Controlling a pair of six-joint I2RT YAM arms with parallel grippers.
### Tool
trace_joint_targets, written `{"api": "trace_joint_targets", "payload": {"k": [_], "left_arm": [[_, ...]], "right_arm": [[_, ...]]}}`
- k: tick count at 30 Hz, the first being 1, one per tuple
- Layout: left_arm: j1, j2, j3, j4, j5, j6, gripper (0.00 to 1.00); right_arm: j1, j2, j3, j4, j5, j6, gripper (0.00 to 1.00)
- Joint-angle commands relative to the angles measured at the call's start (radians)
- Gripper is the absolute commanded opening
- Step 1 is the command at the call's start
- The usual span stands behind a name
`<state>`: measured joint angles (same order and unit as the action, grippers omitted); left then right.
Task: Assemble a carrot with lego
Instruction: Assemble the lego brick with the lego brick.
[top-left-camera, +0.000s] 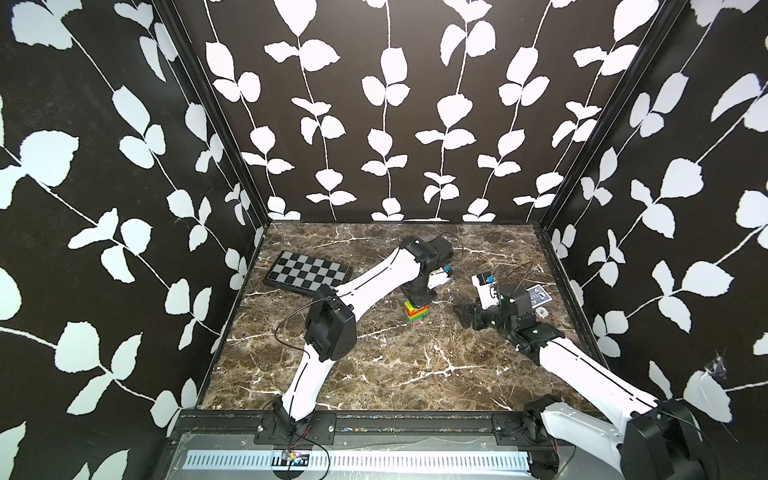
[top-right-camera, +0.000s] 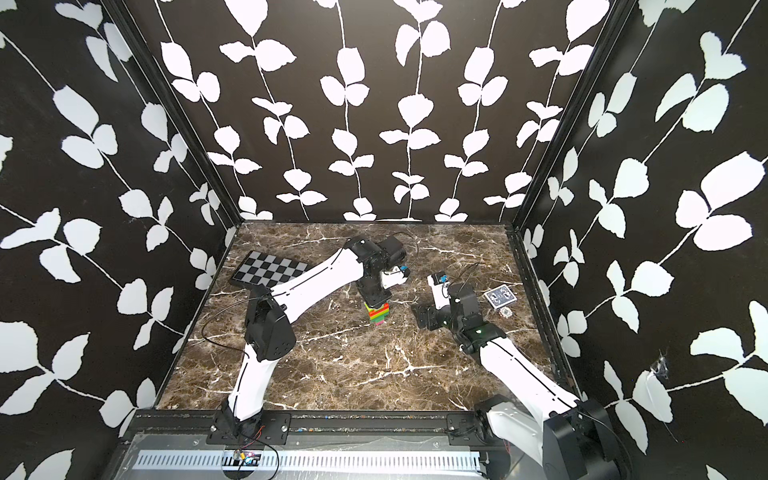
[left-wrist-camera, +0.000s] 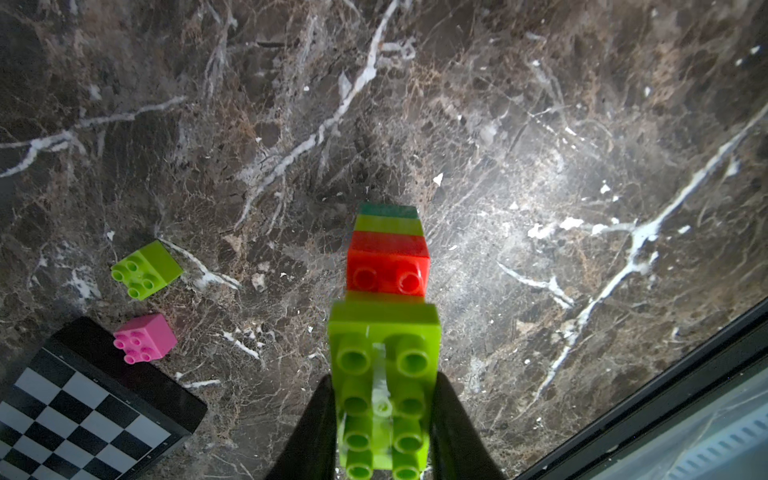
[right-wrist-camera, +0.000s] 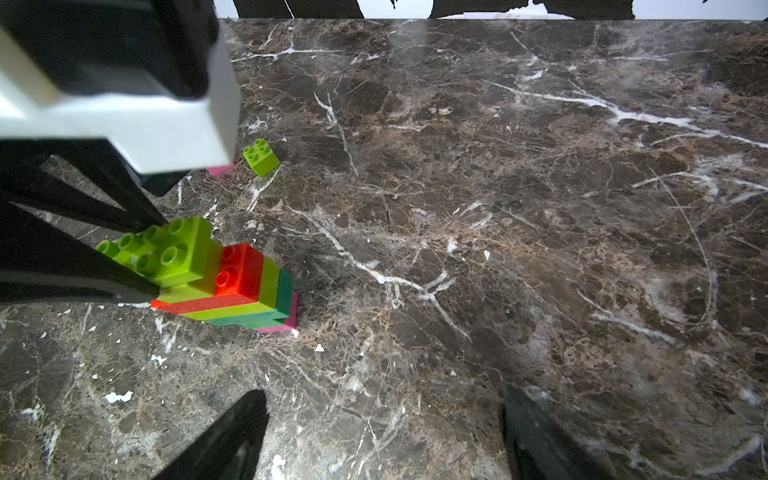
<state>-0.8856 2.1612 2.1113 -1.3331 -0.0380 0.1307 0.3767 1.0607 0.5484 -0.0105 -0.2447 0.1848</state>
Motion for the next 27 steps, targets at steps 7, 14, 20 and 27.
{"api": "trace_joint_targets", "payload": {"k": [7,14,20,27], "left_arm": [[-0.006,0.056,-0.075,0.099,0.001,0.008,0.19],[-0.008,0.046,-0.082,0.067,0.007,0.135,0.22],[-0.007,0.046,-0.103,0.047,-0.024,0.195,0.24],[-0.007,0.051,-0.104,0.085,0.018,0.138,0.27]], "right_arm": [[-0.002,-0.006,-0.016,0.033,-0.011,0.014,0.87],[-0.001,0.008,-0.022,0.044,-0.011,0.017,0.87],[-0.002,0.015,-0.024,0.043,-0.008,0.018,0.87],[-0.001,0.013,-0.028,0.043,-0.010,0.022,0.87]]}}
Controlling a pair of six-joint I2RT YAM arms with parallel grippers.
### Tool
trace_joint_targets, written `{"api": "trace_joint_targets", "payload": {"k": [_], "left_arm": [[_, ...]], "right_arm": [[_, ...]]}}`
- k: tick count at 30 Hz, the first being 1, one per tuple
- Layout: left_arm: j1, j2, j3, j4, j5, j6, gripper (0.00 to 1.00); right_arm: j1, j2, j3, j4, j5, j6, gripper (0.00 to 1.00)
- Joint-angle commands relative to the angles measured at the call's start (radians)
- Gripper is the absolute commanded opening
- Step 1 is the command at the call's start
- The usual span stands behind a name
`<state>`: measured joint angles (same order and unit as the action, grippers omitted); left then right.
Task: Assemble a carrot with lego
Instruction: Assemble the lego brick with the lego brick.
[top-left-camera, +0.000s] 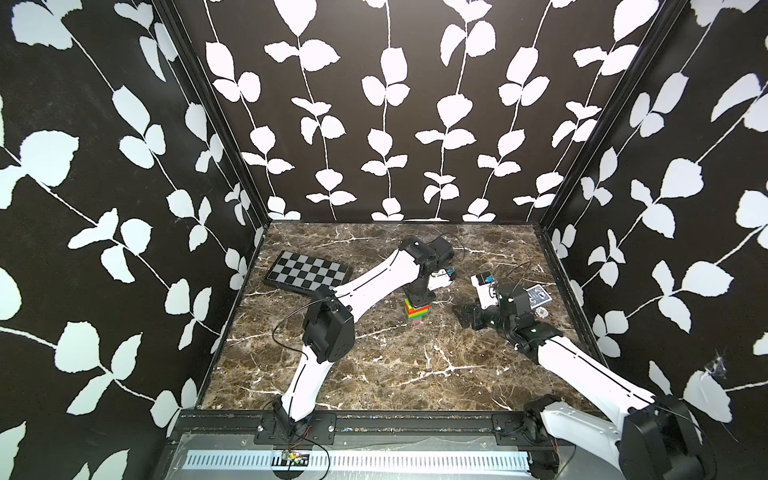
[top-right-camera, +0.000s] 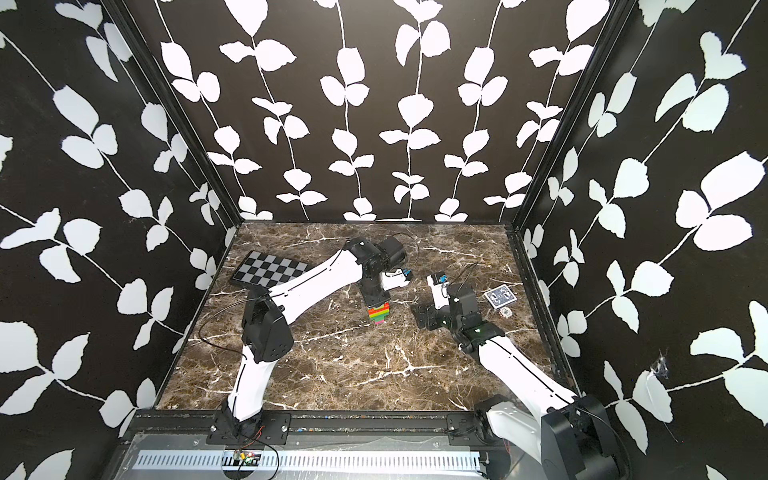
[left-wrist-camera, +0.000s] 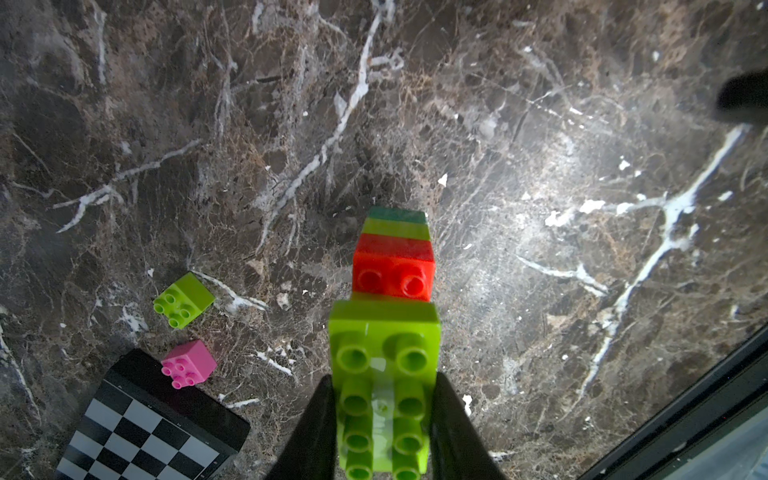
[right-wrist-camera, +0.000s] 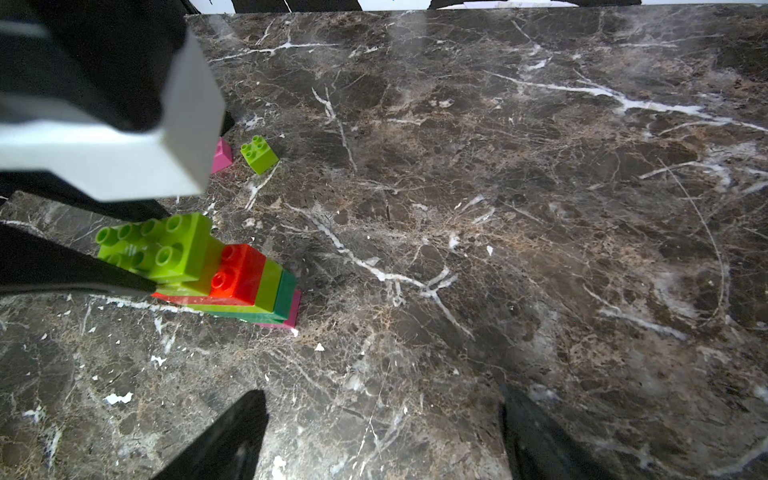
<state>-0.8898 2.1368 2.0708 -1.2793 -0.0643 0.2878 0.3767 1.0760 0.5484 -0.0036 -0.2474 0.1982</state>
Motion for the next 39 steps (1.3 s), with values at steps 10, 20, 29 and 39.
{"api": "trace_joint_targets", "payload": {"k": [10,20,29,39], "left_arm": [[-0.003,0.029,-0.097,0.073,0.014,0.031,0.28],[-0.002,-0.006,-0.092,0.030,-0.002,0.092,0.32],[-0.003,0.005,-0.065,0.046,0.025,0.109,0.32],[0.016,0.055,-0.112,-0.010,0.052,0.054,0.26]], "right_arm": [[-0.001,-0.002,-0.032,0.031,-0.006,0.008,0.88],[-0.001,0.006,-0.027,0.037,-0.012,0.013,0.88],[-0.001,0.015,-0.027,0.041,-0.019,0.020,0.88],[-0.002,0.005,-0.031,0.032,-0.012,0.015,0.88]]}}
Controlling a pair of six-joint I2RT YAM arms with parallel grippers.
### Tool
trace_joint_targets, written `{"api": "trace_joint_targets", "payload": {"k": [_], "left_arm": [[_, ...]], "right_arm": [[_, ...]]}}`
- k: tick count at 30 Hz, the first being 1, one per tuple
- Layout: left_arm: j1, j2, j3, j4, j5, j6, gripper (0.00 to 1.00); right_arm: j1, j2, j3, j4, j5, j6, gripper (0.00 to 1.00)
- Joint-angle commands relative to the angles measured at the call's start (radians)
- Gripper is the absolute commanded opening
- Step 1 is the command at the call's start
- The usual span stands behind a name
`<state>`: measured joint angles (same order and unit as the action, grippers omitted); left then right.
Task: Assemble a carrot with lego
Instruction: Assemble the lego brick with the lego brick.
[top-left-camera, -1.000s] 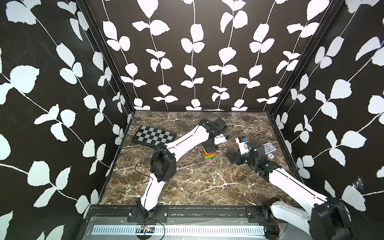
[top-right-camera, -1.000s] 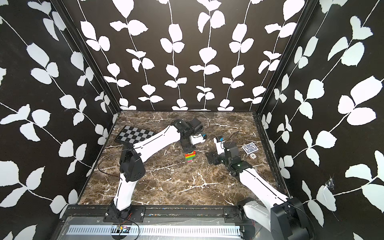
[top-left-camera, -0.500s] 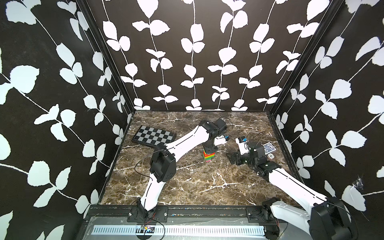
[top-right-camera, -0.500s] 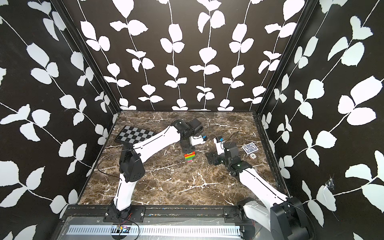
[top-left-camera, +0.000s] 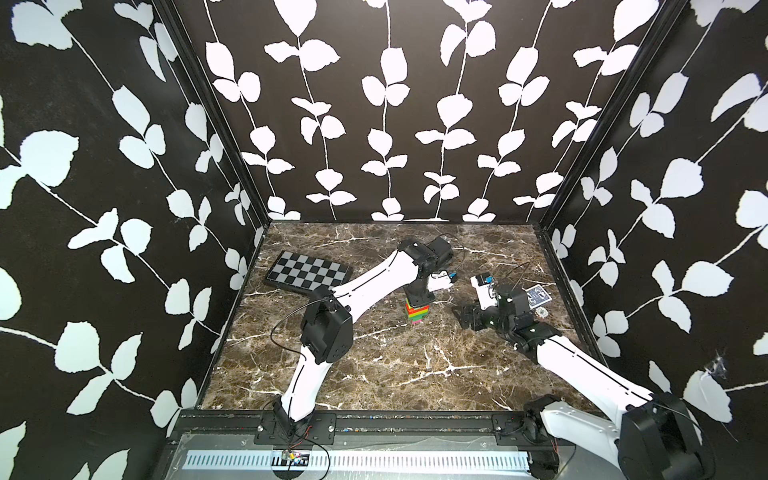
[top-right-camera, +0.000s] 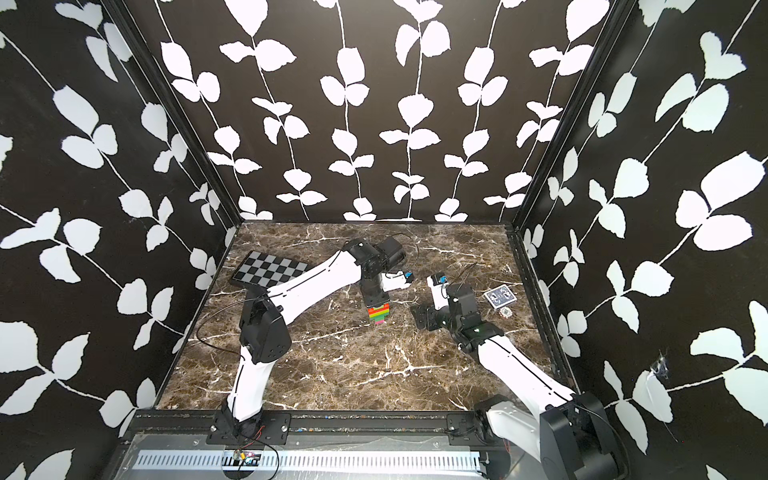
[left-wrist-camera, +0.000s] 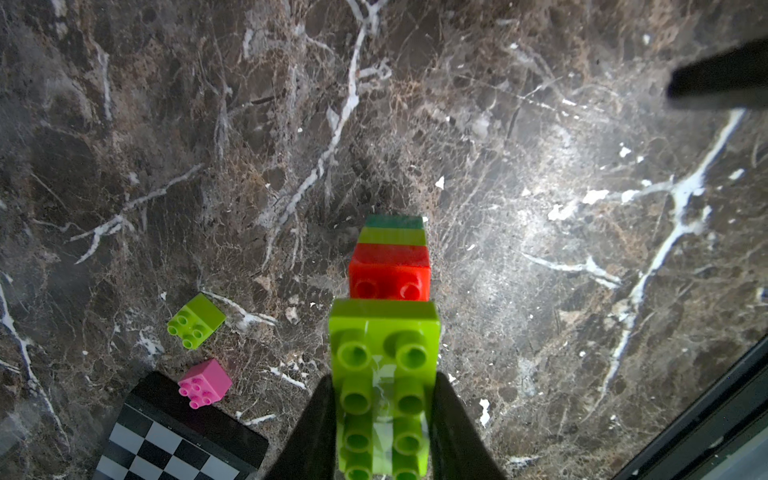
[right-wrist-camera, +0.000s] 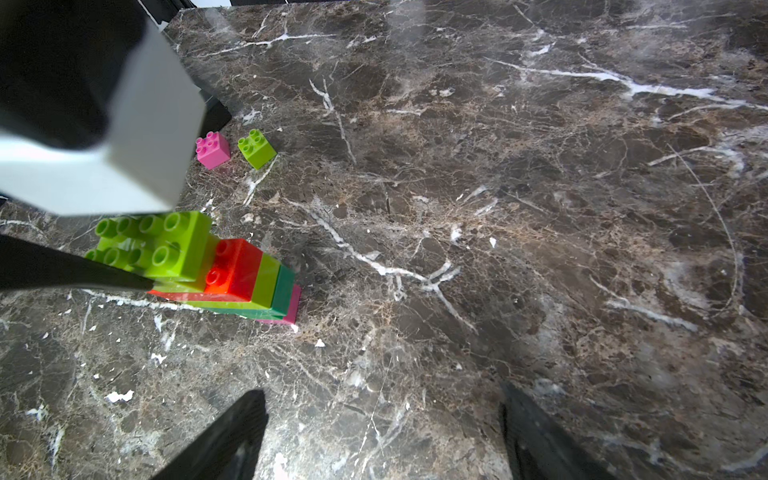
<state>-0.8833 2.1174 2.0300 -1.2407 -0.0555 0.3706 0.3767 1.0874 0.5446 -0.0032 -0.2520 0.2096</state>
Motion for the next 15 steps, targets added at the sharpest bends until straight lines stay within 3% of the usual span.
{"api": "trace_joint_targets", "payload": {"k": [1,10,15], "left_arm": [[0.015,0.080,-0.084,-0.054,0.053,-0.036,0.24],[0.033,0.164,-0.126,-0.120,0.045,-0.038,0.22],[0.033,0.127,-0.045,-0.142,0.023,0.035,0.24]], "right_arm": [[-0.001,-0.006,-0.027,0.031,-0.009,0.004,0.88],[-0.001,-0.006,-0.026,0.034,-0.010,0.010,0.88],[-0.002,-0.003,-0.017,0.031,-0.013,0.008,0.88]]}}
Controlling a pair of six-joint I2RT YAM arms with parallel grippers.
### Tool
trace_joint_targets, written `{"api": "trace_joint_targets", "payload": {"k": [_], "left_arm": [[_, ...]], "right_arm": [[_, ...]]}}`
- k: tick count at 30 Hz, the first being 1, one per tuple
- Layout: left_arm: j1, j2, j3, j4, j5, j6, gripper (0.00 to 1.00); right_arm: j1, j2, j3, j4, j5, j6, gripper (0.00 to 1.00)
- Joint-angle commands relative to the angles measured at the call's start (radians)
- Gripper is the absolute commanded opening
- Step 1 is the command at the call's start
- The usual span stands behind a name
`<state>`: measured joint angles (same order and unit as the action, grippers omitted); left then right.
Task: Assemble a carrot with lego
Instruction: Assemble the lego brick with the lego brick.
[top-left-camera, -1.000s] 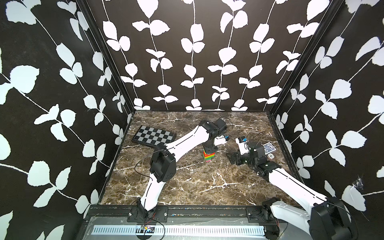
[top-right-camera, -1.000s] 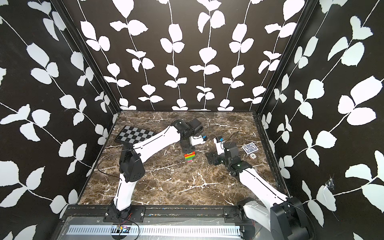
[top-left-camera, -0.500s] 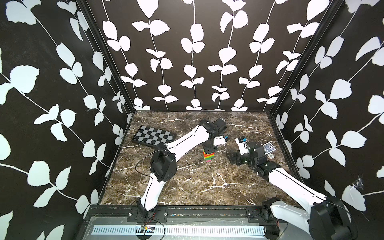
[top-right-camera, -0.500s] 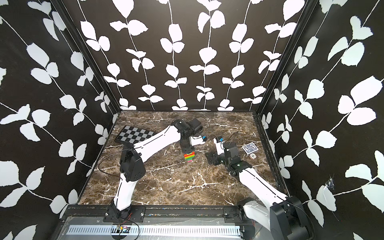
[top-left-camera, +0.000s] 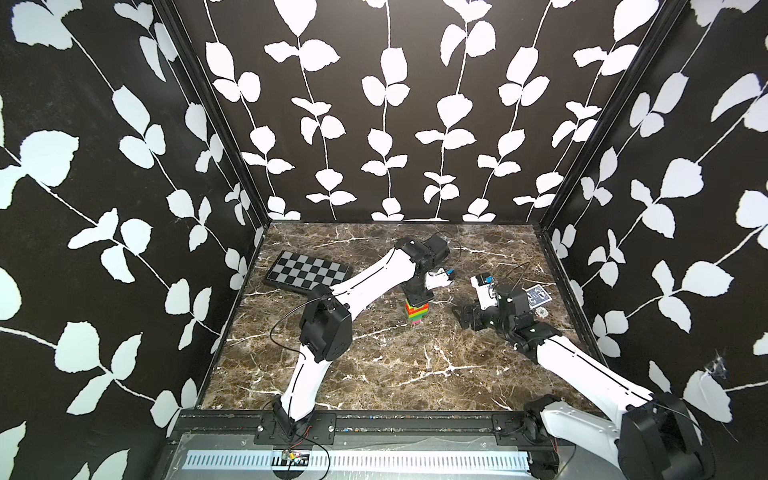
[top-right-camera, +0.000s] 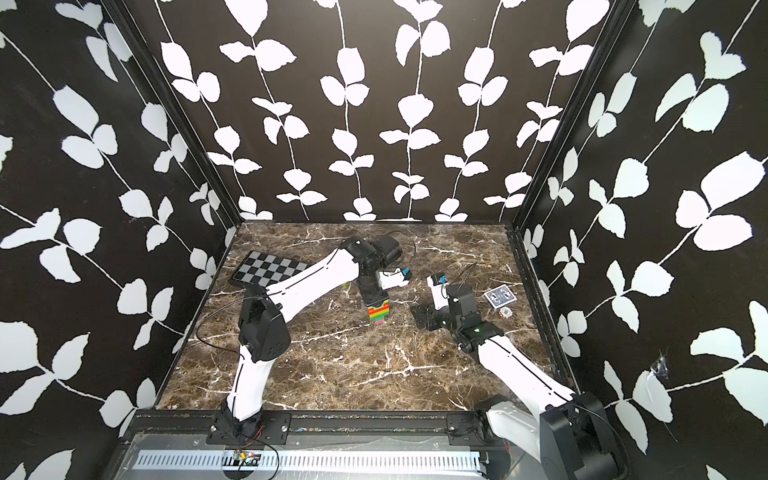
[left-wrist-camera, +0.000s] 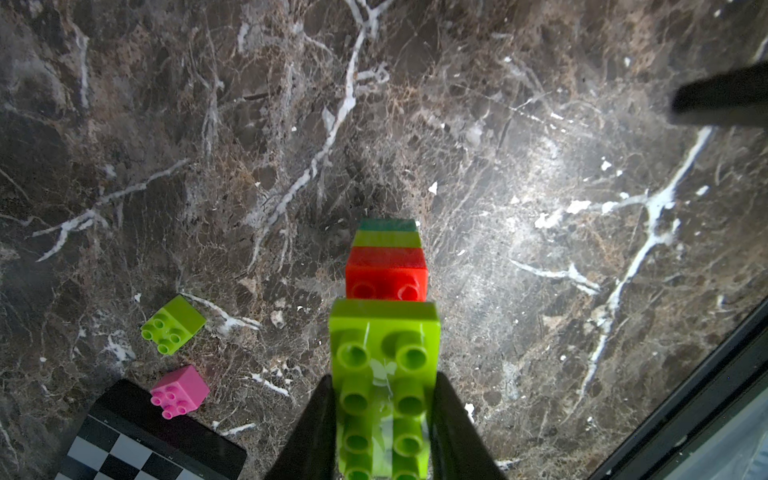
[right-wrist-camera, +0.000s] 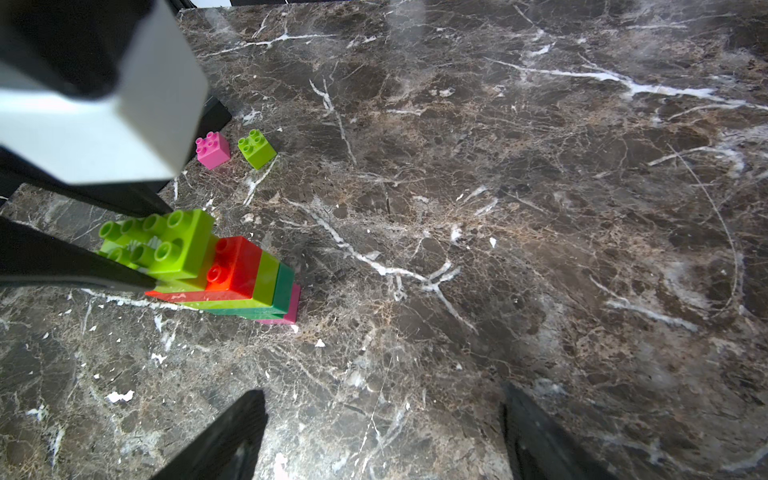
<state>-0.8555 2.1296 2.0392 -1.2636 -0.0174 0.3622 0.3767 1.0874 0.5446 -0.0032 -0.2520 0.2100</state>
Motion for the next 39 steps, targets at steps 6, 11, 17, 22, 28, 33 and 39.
{"api": "trace_joint_targets", "payload": {"k": [6,11,17,22,28,33,39], "left_arm": [[0.010,0.075,0.006,-0.099,-0.006,0.214,0.32],[0.013,0.075,0.044,-0.108,0.037,0.218,0.38],[0.013,0.063,0.091,-0.107,0.038,0.199,0.46],[0.013,0.022,0.080,-0.068,0.056,0.181,0.55],[0.015,-0.107,-0.004,0.018,0.106,0.168,0.60],[0.087,-0.339,-0.221,0.247,0.184,0.086,0.61],[0.337,-0.532,-0.541,0.551,0.237,-0.183,0.65]], "right_arm": [[-0.001,0.001,-0.007,0.030,-0.020,0.011,0.88],[-0.001,-0.005,-0.004,0.020,-0.016,0.008,0.88],[-0.001,0.003,0.008,0.021,-0.023,0.013,0.88],[-0.001,0.009,0.005,0.024,-0.026,0.016,0.88],[-0.001,0.002,-0.002,0.025,-0.024,0.015,0.88],[0.011,-0.060,-0.009,0.030,-0.024,-0.023,0.87],[0.122,-0.128,-0.004,0.050,0.041,-0.117,0.87]]}}
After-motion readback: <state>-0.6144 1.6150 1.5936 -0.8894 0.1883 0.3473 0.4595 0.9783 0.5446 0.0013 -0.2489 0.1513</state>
